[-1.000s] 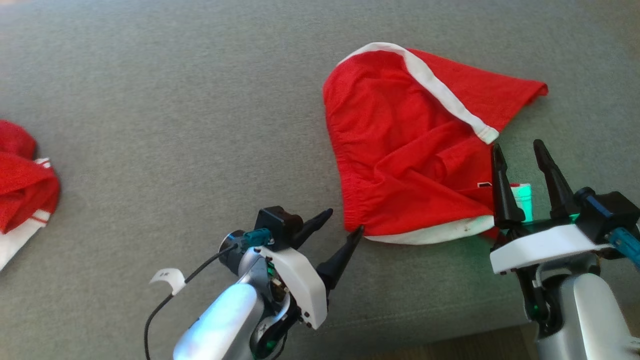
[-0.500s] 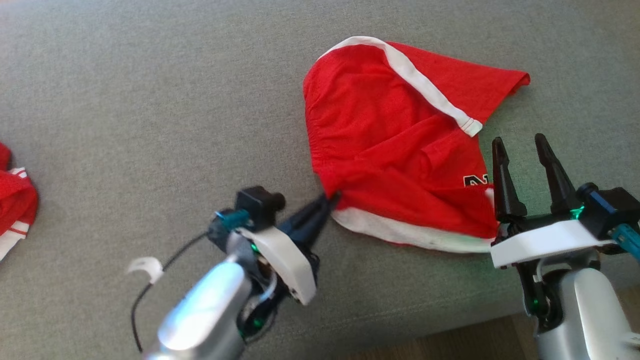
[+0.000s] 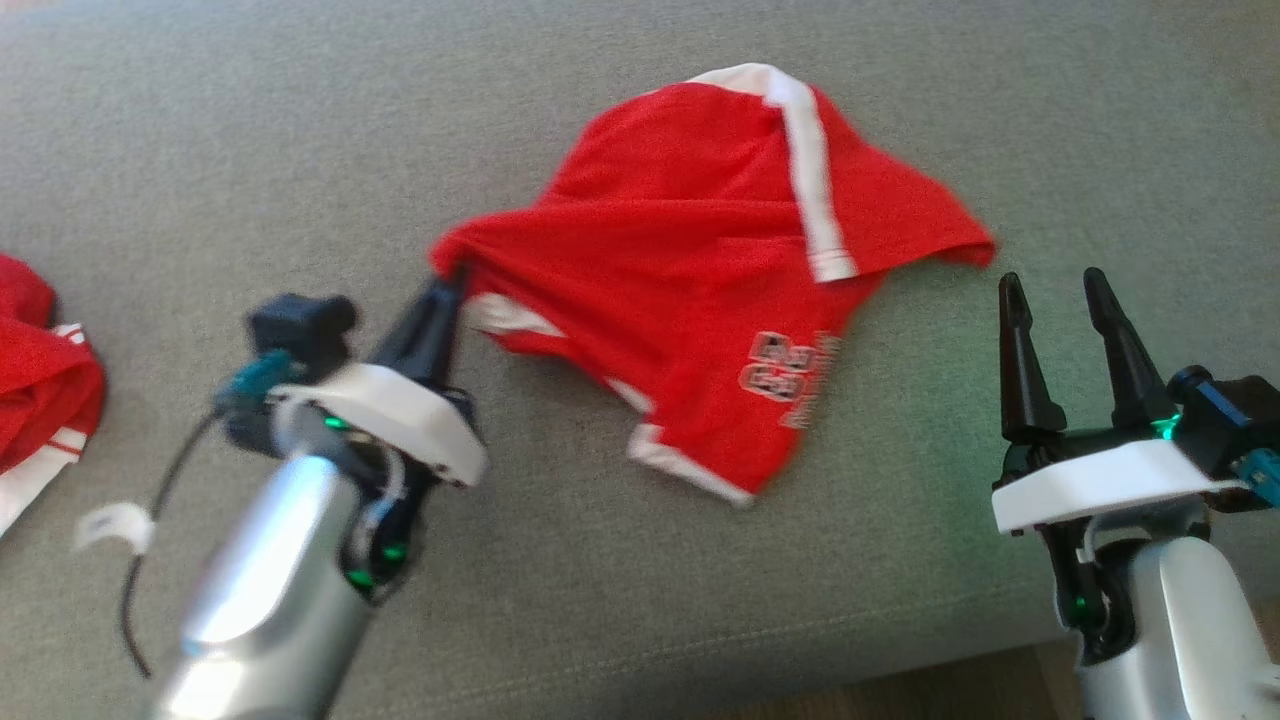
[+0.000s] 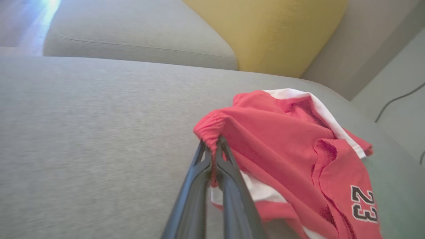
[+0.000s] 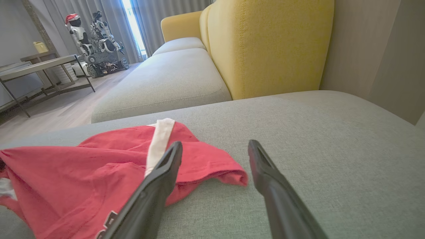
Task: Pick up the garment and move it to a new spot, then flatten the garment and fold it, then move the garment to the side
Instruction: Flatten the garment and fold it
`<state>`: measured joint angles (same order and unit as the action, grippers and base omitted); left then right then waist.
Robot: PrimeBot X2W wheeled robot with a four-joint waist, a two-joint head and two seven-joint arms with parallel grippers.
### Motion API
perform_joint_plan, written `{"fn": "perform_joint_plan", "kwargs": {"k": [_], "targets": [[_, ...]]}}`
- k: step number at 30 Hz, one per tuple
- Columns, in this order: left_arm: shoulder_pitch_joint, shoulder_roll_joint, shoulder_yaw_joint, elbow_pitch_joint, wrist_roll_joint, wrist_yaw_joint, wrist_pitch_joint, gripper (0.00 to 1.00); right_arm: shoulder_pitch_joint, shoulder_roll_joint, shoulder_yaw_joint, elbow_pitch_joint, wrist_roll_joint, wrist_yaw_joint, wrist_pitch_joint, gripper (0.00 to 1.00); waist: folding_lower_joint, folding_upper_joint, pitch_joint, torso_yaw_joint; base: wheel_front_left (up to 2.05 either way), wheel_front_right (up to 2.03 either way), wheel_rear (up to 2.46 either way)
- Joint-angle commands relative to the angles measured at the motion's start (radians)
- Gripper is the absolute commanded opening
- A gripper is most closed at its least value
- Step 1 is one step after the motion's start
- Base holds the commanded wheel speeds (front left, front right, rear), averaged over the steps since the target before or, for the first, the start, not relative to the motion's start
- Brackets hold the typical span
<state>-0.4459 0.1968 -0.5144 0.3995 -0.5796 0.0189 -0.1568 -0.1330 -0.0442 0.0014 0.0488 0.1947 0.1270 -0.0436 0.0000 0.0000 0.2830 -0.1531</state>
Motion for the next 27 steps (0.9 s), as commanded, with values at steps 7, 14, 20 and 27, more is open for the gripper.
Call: {"fn": "perform_joint_plan", "kwargs": {"k": [7, 14, 20, 27], "targets": [[0.028, 0.095, 0.142, -0.025, -0.036, 0.073, -0.051, 0.0, -0.018, -0.006, 0.016, -0.03, 0.008, 0.004, 0.0, 1.0, 0.0, 0.0, -0.004, 0.042, 0.0, 0.0, 0.0], [0.098, 0.087, 0.132, -0.048, -0.049, 0.079, -0.054, 1.0, -0.016, -0.006, 0.005, -0.026, 0.004, 0.004, 0.009, 1.0, 0.0, 0.0, -0.019, 0.085, 0.0, 0.0, 0.0], [0.123, 0.069, 0.138, -0.082, -0.018, 0.099, -0.09, 1.0, -0.015, -0.006, 0.013, -0.027, -0.002, 0.004, 0.018, 1.0, 0.0, 0.0, -0.043, 0.1, 0.0, 0.0, 0.0], [0.178, 0.069, 0.199, -0.201, 0.111, 0.157, -0.104, 1.0, 0.006, -0.006, 0.027, -0.033, -0.032, 0.004, 0.037, 1.0, 0.0, 0.0, -0.096, 0.119, 0.0, 0.0, 0.0]]}}
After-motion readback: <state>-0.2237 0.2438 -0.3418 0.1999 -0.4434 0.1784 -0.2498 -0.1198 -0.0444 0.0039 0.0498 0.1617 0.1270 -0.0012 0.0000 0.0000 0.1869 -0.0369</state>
